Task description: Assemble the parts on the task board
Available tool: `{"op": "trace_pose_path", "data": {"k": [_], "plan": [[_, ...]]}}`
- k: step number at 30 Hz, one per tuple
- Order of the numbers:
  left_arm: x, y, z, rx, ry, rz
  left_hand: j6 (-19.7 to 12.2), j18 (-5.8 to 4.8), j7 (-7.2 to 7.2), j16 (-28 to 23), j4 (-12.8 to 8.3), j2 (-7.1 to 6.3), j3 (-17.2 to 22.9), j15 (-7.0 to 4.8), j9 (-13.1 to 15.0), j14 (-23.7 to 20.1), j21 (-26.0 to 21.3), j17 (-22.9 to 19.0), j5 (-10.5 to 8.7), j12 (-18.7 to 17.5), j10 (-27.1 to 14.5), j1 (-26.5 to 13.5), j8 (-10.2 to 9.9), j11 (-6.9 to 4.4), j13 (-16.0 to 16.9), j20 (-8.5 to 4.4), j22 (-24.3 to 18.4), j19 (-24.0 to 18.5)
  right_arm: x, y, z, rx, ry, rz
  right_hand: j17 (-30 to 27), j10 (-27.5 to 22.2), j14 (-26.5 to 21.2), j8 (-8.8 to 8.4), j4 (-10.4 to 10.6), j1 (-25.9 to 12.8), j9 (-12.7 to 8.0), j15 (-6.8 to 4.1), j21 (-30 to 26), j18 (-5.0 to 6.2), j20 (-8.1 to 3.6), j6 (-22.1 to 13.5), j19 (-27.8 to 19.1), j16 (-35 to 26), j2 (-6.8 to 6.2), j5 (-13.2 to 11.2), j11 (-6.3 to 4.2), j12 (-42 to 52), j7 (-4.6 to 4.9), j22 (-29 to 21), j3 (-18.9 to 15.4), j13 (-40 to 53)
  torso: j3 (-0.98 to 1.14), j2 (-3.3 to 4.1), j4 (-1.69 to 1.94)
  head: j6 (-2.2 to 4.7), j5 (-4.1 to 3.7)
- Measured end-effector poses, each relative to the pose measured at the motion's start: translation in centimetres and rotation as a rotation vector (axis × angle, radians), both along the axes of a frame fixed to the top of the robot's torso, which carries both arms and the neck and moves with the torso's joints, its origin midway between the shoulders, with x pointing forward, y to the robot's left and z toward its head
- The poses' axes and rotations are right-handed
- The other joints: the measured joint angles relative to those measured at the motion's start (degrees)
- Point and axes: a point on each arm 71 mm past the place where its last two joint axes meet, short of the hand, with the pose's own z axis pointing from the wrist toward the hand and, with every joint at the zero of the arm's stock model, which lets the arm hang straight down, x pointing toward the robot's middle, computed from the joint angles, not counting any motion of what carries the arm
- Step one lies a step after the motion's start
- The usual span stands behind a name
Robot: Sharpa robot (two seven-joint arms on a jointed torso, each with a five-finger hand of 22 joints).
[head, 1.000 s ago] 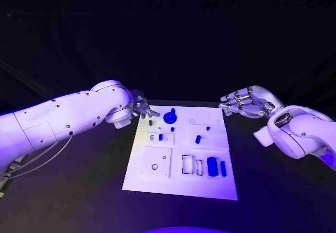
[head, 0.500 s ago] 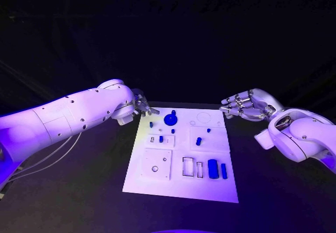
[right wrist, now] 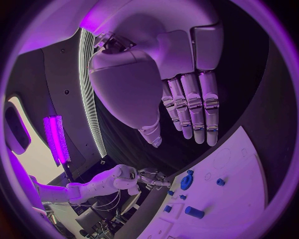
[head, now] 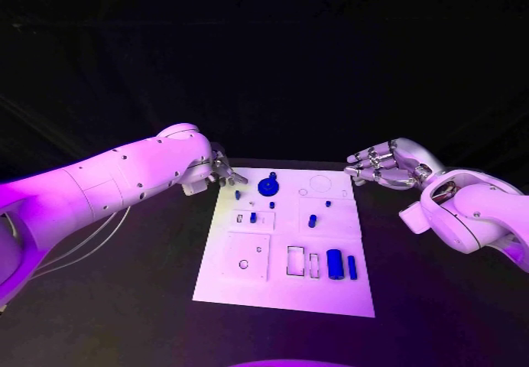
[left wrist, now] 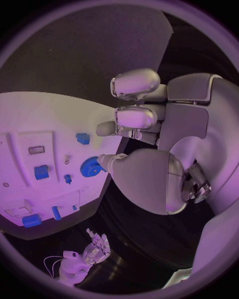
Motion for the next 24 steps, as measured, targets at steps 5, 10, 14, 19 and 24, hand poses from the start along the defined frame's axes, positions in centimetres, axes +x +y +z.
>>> {"op": "trace_pose_path", "data": {"k": [5,10,14,19,24], "plan": [[0.03,-0.05,-0.15,0.012,0.016,-0.009,0.52,0.0,-0.13,0.0,0.0,0.45,-0.31,0.0,-0.44,0.0,0.27,0.0,0.0,0.0,0.0,-0.05,0.0,0.0,-0.13,0.0,0.22,0.0,0.0,0.0,-0.02,0.0,0.0,0.0,0.0,0.0,0.0,0.0,0.0,0.0,0.0,0.0,0.0,0.0,0.0,0.0,0.0,0.0,0.0,0.0,0.0,0.0,0.0,0.0,0.0,0.0,0.02,0.0,-0.01,-0.06,0.01],[-0.02,-0.2,-0.27,0.021,0.03,-0.022,1.2,0.0,-0.22,0.0,-0.01,0.8,-0.62,0.0,-0.92,0.0,0.27,0.0,0.0,0.0,0.0,0.21,0.0,0.0,-0.27,0.21,0.42,0.21,0.0,0.04,-0.03,0.0,0.0,0.001,0.0,0.0,0.0,0.0,0.0,0.0,0.0,0.0,0.0,0.0,0.0,0.0,0.0,0.0,0.0,0.0,0.0,0.0,0.0,0.0,0.0,0.0,0.02,-0.02,0.01,-0.13,0.01],[-0.06,-0.27,-0.36,0.027,0.042,-0.032,1.58,0.0,-0.33,0.0,-0.17,1.11,-0.78,0.0,-1.32,0.0,0.27,0.06,0.0,0.0,0.0,0.06,0.0,0.0,-0.4,0.09,0.6,0.33,0.0,0.06,-0.04,0.0,0.0,0.001,0.0,0.0,0.0,0.0,0.0,0.0,0.0,0.0,0.0,0.0,0.0,0.0,0.0,0.0,0.0,0.0,0.0,0.0,0.0,0.01,0.0,0.0,0.03,-0.02,0.03,-0.14,0.01],[-0.09,-0.3,-0.52,0.038,0.056,-0.042,1.95,0.0,-0.51,0.0,-0.11,1.8,-1.02,0.0,-1.82,0.0,0.56,0.06,0.0,0.08,0.21,0.3,0.0,-0.21,-0.52,0.0,0.92,0.43,0.0,0.06,-0.04,0.0,0.001,0.001,0.01,0.0,0.0,0.0,0.0,0.0,0.0,0.0,0.0,0.0,0.0,0.0,0.0,0.0,0.0,0.0,0.0,0.0,0.0,0.01,0.0,0.0,0.03,-0.02,0.04,-0.19,0.08],[-0.17,-0.5,-0.81,0.049,0.072,-0.054,2.54,0.0,-0.72,0.0,-0.17,2.33,-1.09,0.0,-2.39,0.0,0.94,0.06,0.0,0.25,0.34,0.83,0.0,-0.33,-0.67,-0.01,1.54,0.83,0.0,0.08,-0.04,0.0,0.001,0.002,0.01,0.0,0.0,0.0,0.0,0.0,0.0,0.0,0.0,0.0,0.0,0.0,0.0,0.0,0.0,0.0,0.0,0.0,0.0,0.01,0.0,0.0,0.03,-0.02,0.04,-0.27,0.17]]}}
